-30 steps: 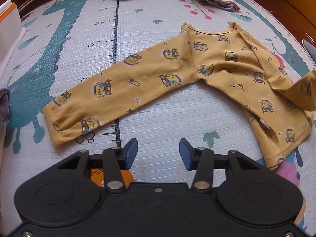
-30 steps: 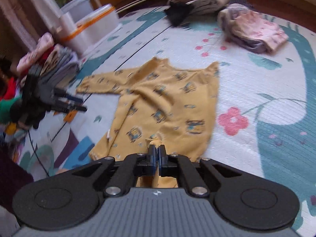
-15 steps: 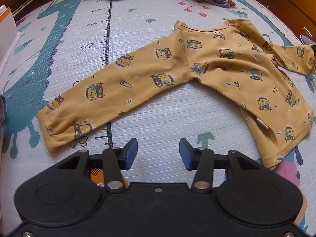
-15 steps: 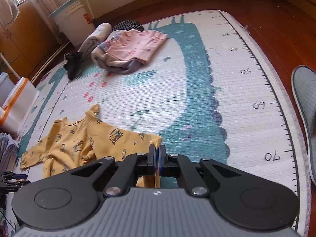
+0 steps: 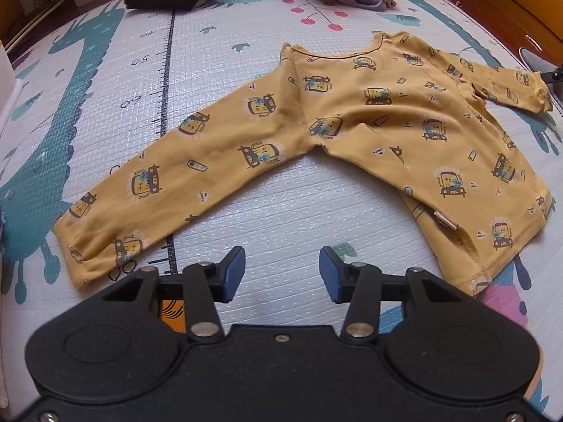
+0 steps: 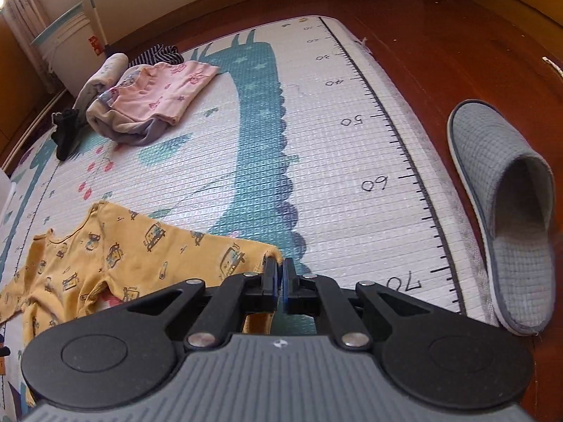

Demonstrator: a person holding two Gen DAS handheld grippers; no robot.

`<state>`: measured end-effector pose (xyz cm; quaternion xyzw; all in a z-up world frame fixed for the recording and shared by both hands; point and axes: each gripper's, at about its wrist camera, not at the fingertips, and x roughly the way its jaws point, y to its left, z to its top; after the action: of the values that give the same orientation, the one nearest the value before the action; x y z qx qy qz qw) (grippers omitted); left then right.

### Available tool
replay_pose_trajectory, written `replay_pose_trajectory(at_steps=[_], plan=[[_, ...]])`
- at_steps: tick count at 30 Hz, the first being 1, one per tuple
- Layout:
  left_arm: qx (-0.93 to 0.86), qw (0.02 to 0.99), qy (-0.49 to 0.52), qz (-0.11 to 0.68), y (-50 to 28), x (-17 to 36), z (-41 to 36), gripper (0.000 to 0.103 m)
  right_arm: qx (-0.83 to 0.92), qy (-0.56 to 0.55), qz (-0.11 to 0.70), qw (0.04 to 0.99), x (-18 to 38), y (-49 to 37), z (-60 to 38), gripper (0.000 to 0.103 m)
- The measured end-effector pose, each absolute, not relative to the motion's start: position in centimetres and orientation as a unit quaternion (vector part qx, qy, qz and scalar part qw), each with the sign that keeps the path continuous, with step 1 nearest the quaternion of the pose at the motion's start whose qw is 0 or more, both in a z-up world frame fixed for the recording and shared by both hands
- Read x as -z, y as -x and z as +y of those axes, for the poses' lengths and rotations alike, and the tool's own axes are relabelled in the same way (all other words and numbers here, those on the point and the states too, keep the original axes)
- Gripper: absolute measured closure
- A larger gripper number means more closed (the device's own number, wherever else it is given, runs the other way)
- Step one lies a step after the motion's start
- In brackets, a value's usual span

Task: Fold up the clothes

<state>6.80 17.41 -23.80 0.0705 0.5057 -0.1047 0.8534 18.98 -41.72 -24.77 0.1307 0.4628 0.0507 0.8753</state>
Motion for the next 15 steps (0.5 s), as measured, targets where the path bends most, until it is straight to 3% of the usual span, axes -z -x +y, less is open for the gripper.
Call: replay_pose_trajectory(at_steps=[9, 12, 14, 15], plan=[[0.108, 0.855, -0.073, 0.501, -6.9, 23.6, 17.1, 0.058, -0.018, -0.13, 0.483, 0.866, 26.3, -17.8, -43.4, 0.1], [0.114, 0.857, -0.072, 0.497, -6.9, 23.2, 16.8, 0.058, -0.029, -0.137, 0.475, 0.869, 25.9, -18.0, -42.5, 0.094], [0.117, 0.858, -0.072, 0.495, -6.9, 23.0, 16.5, 0.058, -0.035, -0.132, 0.474, 0.87, 26.1, -18.6, -41.9, 0.065], [0.12, 0.858, -0.073, 0.495, -6.8, 22.9, 16.4, 0.058, -0.037, -0.129, 0.473, 0.871, 26.2, -18.9, -41.6, 0.061]])
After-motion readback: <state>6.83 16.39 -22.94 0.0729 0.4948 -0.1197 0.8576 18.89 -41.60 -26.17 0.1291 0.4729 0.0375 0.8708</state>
